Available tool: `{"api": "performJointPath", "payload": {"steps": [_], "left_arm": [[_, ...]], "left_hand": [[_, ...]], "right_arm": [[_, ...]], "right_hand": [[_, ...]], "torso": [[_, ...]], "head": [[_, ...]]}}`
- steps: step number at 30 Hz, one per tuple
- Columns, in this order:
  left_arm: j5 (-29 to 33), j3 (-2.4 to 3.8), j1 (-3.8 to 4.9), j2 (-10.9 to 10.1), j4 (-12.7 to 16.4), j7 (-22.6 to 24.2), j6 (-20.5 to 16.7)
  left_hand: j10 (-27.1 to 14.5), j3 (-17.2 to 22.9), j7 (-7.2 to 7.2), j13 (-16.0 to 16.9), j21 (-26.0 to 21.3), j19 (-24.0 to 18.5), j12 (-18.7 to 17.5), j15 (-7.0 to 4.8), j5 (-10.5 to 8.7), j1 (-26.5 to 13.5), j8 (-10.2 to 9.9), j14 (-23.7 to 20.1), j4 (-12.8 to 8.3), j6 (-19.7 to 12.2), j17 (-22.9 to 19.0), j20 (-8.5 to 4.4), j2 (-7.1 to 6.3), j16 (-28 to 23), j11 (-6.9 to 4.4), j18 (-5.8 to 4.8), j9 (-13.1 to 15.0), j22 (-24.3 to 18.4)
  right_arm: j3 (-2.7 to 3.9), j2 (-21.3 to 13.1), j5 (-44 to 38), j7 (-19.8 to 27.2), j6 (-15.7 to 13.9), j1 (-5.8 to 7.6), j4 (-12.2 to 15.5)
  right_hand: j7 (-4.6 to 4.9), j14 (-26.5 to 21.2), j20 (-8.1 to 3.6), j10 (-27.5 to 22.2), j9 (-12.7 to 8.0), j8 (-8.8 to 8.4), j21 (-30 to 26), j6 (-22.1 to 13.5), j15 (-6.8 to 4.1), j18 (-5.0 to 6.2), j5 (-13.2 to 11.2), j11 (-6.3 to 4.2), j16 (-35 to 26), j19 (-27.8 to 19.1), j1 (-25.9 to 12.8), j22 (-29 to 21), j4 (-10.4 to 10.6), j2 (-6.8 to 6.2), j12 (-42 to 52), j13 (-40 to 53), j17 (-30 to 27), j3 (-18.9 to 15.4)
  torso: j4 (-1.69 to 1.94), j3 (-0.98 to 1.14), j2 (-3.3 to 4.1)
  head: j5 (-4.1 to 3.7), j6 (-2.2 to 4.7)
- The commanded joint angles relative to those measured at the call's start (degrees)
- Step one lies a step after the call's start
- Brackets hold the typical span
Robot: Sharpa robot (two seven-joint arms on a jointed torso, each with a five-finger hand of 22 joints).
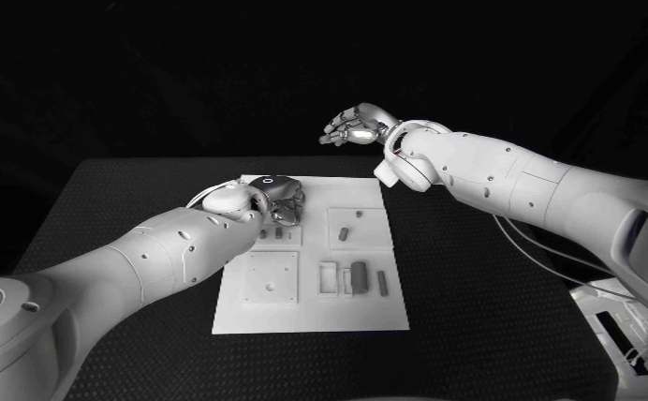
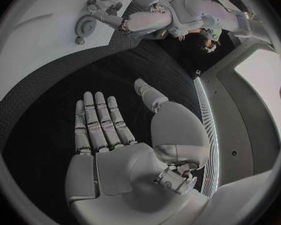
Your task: Assemble the parts on the task board
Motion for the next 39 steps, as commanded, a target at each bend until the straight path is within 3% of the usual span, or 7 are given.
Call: {"api": "performJointPath", "payload": {"steps": [1, 8, 15, 29, 39], "left_arm": [[0.4, 0.02, 0.02, 0.1, 0.0, 0.5, 0.3], [0.4, 0.0, 0.0, 0.4, -0.4, 0.3, 1.5], [0.4, -0.14, -0.38, 0.6, -1.3, 0.4, 2.3], [0.4, -0.3, -1.18, 1.1, -1.8, 1.5, 3.9], [1.4, -0.38, -1.51, 1.2, -1.8, 2.3, 4.0]], "left_hand": [[-1.0, 0.2, 0.25, -0.2, 0.5, 0.2, -0.7, 0.52, -0.05, -0.1, -0.2, 0.2, 0.0, -0.6, 0.0, 0.32, -0.02, 0.4, 0.51, 1.86, -0.2, 1.5], [-2.8, 0.2, 0.17, -0.8, 1.3, -0.2, -2.6, 1.43, -0.04, -0.2, -1.2, -0.1, 0.0, -2.7, -0.1, 1.23, -0.2, 0.8, 1.46, 2.76, -1.1, 1.5], [-3.5, 0.2, 0.46, -1.2, 1.8, -0.3, -3.7, 1.68, -0.04, -0.3, -1.3, 0.0, 0.1, -3.2, -0.2, 1.55, 0.01, 1.0, 1.71, 3.17, -1.3, 1.5], [-0.2, 0.5, 0.26, -1.2, 3.4, 0.4, -3.8, 0.78, -0.03, -0.7, 0.4, 1.5, 0.1, -0.5, -0.6, 1.0, 1.08, 1.6, 0.75, 3.4, -1.2, 1.5], [0.5, 0.6, 0.37, -1.4, 4.2, 0.8, -4.3, 0.64, -0.04, -1.0, 0.5, 2.3, 0.0, -0.3, -0.8, 0.69, 1.32, 1.8, 0.64, 3.38, -1.4, 1.5]], "right_arm": [[0.03, 0.0, 0.0, 0.7, 0.2, 0.02, 0.1], [0.03, 0.0, 0.0, 0.7, 0.2, 0.02, 0.2], [0.03, 0.1, 0.0, 0.7, 0.2, 0.02, 0.1], [0.03, 0.3, 0.0, 0.7, 0.2, 0.02, 0.0], [0.03, 0.4, 0.0, 0.7, 0.2, 0.02, 0.1]], "right_hand": [[3.03, -0.4, 0.11, 0.3, -0.1, 0.35, -0.2, -0.5, -0.15, -1.15, -0.1, -0.06, -0.2, 0.3, 0.3, 0.1, 0.1, 0.13, -0.3, 0.0, -0.1, -0.4], [3.03, -0.4, 0.11, 0.3, -0.1, 0.36, -0.2, -0.5, -0.15, -1.15, -0.1, -0.06, -0.2, 0.3, 0.3, 0.1, 0.1, 0.12, -0.4, 0.0, -0.1, -0.4], [3.03, -0.4, 0.11, 0.4, -0.1, 0.37, -0.3, -0.5, -0.15, -1.16, -0.1, -0.06, -0.2, 0.3, 0.3, 0.1, 0.1, 0.11, -0.4, 0.0, -0.1, -0.4], [3.04, -0.4, 0.1, 0.4, -0.1, 0.38, -0.3, -0.5, -0.15, -1.17, -0.1, -0.06, -0.2, 0.3, 0.3, 0.2, 0.1, 0.11, -0.4, 0.0, -0.2, -0.4], [3.03, -0.4, 0.09, 0.4, -0.1, 0.4, -0.3, -0.5, -0.15, -1.18, -0.1, -0.07, -0.2, 0.4, 0.3, 0.2, 0.1, 0.11, -0.5, 0.0, -0.2, -0.4]], "torso": [[-0.01, 0.03, 0.03], [-0.02, 0.04, 0.03], [-0.04, 0.05, 0.05], [-0.05, 0.03, 0.05], [-0.03, 0.04, 0.03]], "head": [[-0.09, -0.01], [-0.11, -0.09], [-0.15, -0.14], [-0.34, -0.46], [-0.53, -0.61]]}}
